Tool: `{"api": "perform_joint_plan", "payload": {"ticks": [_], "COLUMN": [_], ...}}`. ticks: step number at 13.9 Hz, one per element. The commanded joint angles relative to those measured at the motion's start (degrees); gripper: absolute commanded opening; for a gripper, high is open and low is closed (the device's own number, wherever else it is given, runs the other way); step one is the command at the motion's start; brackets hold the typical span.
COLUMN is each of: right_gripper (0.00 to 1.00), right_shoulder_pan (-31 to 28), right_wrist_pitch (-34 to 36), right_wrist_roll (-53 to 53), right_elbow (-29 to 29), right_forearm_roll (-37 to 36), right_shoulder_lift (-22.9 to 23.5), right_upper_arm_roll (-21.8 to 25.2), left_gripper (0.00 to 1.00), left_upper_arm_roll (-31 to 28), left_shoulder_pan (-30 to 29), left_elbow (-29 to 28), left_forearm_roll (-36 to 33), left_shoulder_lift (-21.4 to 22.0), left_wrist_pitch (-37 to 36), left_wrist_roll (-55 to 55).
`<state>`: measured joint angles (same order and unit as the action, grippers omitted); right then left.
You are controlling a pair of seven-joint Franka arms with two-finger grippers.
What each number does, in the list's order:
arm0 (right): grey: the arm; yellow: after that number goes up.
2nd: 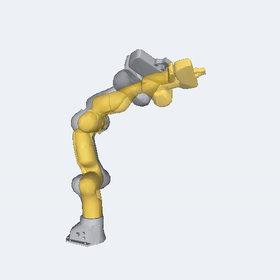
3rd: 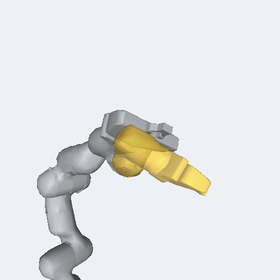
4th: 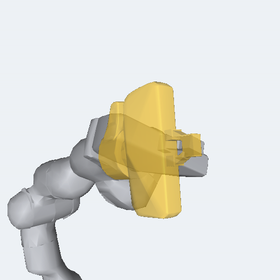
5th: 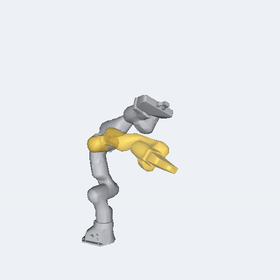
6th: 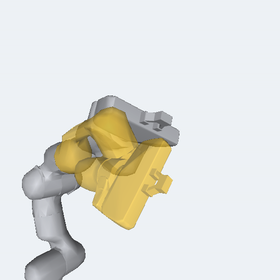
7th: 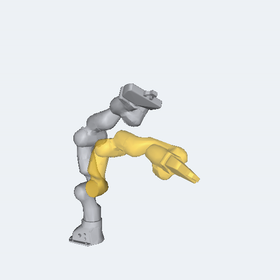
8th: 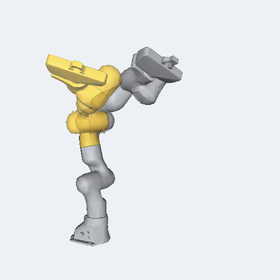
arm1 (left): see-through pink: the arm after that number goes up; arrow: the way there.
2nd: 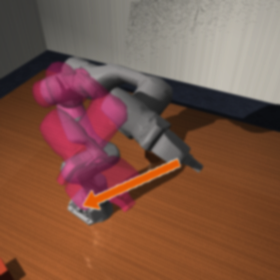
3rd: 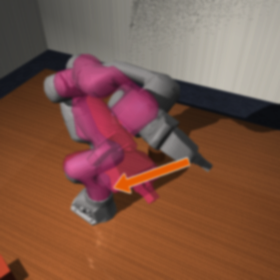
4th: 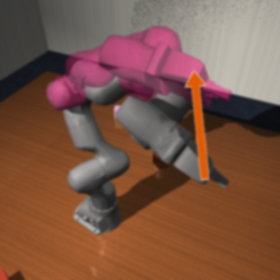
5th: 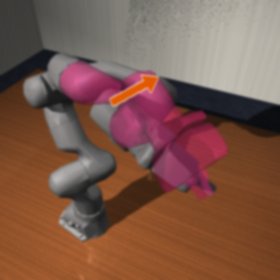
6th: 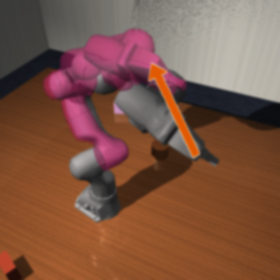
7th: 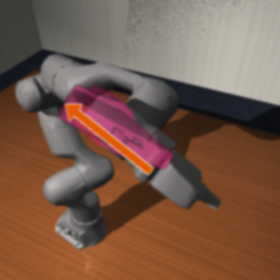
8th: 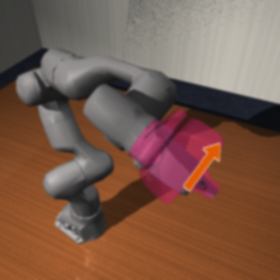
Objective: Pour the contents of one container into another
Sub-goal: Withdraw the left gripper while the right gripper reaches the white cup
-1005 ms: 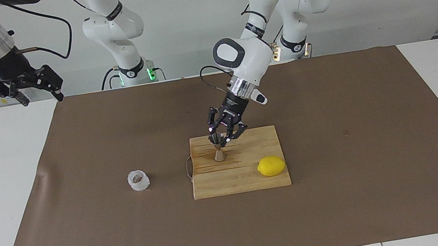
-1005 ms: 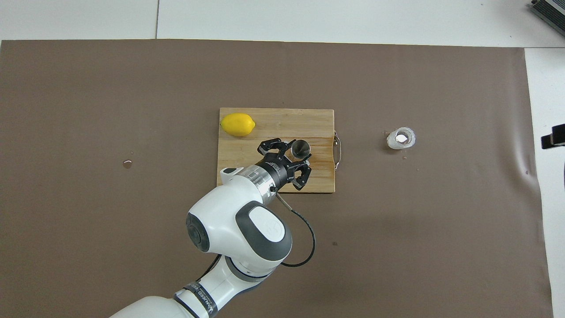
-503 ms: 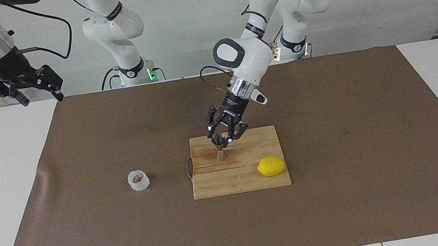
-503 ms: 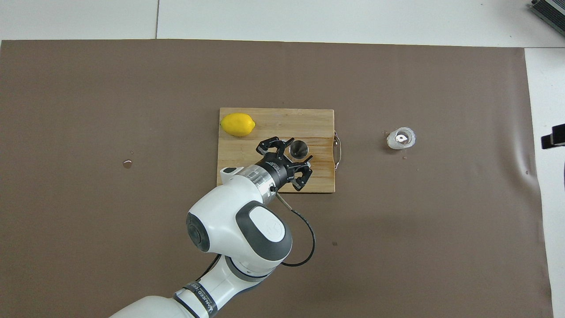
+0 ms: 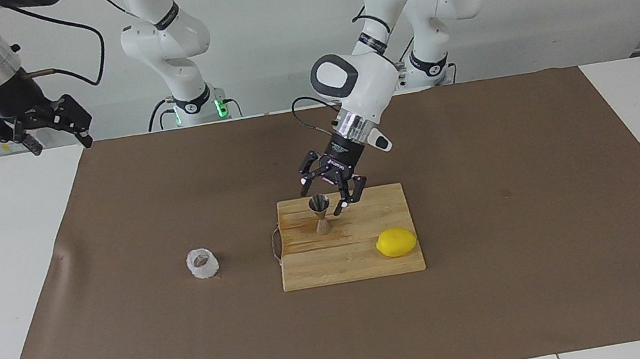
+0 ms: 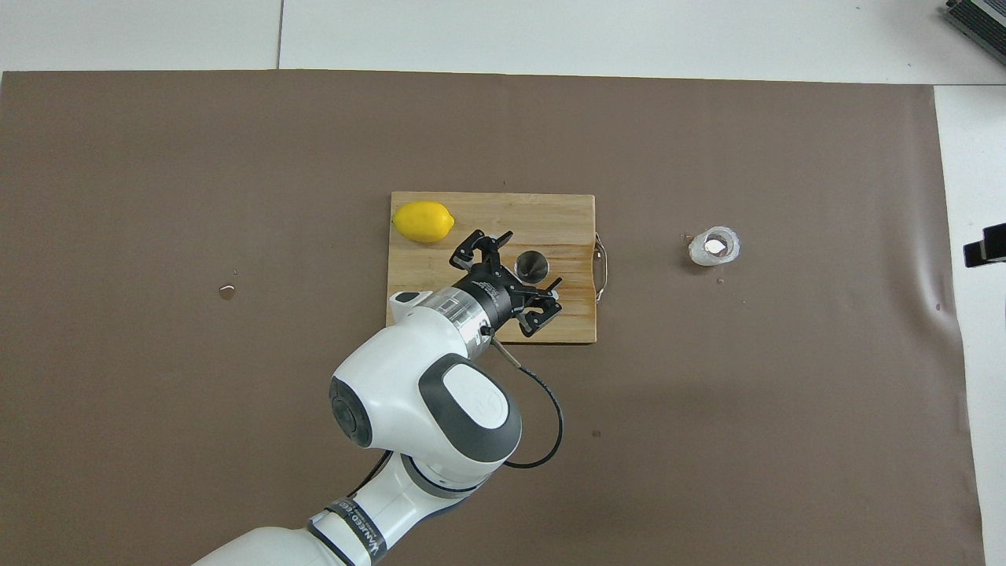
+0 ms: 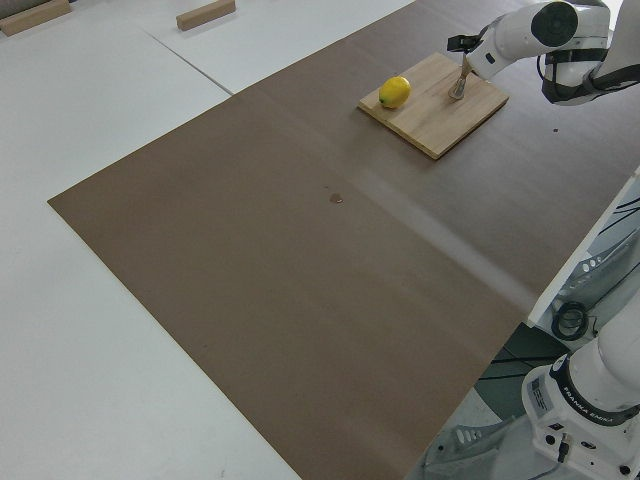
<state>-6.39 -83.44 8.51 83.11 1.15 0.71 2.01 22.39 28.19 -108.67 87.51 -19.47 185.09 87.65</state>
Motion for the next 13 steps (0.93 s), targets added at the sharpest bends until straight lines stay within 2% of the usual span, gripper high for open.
{"api": "perform_joint_plan", "payload": {"ticks": [1, 3, 7, 9, 11, 13], "right_gripper": [1.0, 1.0, 1.0, 1.0, 1.0, 1.0], "right_shoulder_pan": [-0.9, -0.99, -4.15, -4.42, -4.86, -5.03], "right_wrist_pitch": [-1.19, -3.03, -12.51, -16.99, -19.72, -20.97], "right_wrist_roll": [7.19, 14.91, 33.11, 43.46, 55.24, 63.51], "right_elbow": [3.36, 7.05, 14.35, 18.38, 21.29, 22.53], "right_forearm_roll": [-0.18, 0.69, 5.16, 9.1, 14.39, 18.51], "right_shoulder_lift": [-2.02, -3.61, -5.46, -6.24, -5.9, -3.02], "right_upper_arm_roll": [-0.34, -0.16, 0.19, 0.1, 0.28, 0.28], "left_gripper": [1.0, 1.0, 1.0, 1.0, 1.0, 1.0], "left_upper_arm_roll": [-0.42, -0.86, -1.12, -1.13, -1.13, -1.56], "left_shoulder_pan": [0.02, -2.95, -9.8, -14.99, -17.37, -18.69], "left_elbow": [-0.05, -0.57, -1.62, -1.63, -1.63, -1.37], "left_forearm_roll": [-0.85, -3.21, -11.2, -19.53, -25.52, -35.87], "left_shoulder_lift": [3.03, 4.96, 7.78, 9.1, 9.63, 9.81], "left_wrist_pitch": [-0.6, -6.99, -19.47, -29.74, -34.07, -38.9], "left_wrist_roll": [0.33, 0.25, 0.42, 0.77, 0.77, 0.95]}}
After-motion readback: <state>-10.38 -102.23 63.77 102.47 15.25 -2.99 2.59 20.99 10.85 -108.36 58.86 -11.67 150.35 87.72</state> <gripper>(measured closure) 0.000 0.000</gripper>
